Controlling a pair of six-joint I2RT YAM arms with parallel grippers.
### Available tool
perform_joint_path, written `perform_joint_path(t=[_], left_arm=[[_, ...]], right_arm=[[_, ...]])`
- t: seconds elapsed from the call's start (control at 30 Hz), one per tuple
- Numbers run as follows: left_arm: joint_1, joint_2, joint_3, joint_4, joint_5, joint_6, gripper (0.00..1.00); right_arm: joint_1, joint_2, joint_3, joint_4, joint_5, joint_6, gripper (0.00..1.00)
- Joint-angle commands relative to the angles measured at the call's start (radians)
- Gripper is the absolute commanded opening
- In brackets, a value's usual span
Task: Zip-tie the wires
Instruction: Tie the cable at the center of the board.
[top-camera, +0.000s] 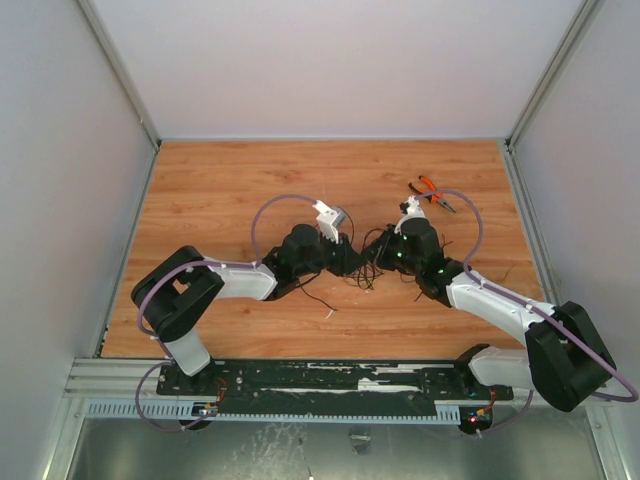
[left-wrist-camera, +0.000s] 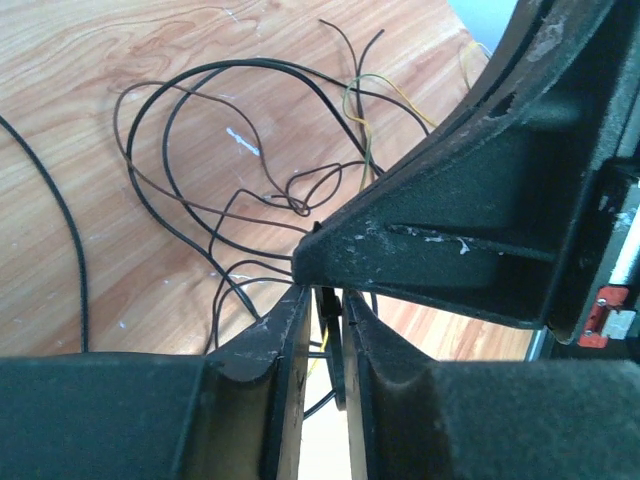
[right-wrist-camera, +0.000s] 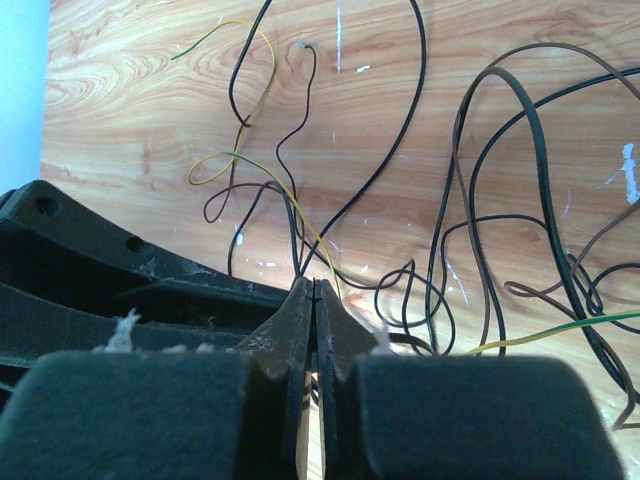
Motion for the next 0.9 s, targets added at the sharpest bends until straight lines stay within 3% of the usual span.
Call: perform_joint_path(t=[0.0, 0.2, 0.4, 0.87], left_arm=[[-0.012, 0.003, 0.023, 0.038, -0.029, 0.011, 0.20], [-0.012, -0.019, -0.001, 0.030, -0.059, 0.024, 0.08], [-0.024, -0.030, -0.029, 0.018, -0.084, 0.032, 0.03], [-0.034, -0.080, -0.105, -0.005, -0.182, 0.042, 0.00]], right_arm=[[0.010, 0.003, 0.022, -0.004, 0.031, 0.010, 0.00], [0.010, 0.002, 0.059, -0.031, 0.060, -0.009, 0.00], [0.006, 0.021, 0.162, -0.065, 0.124, -0.038, 0.00], [-0.013, 0.092, 0.392, -0.085, 0.194, -0.138, 0.00]])
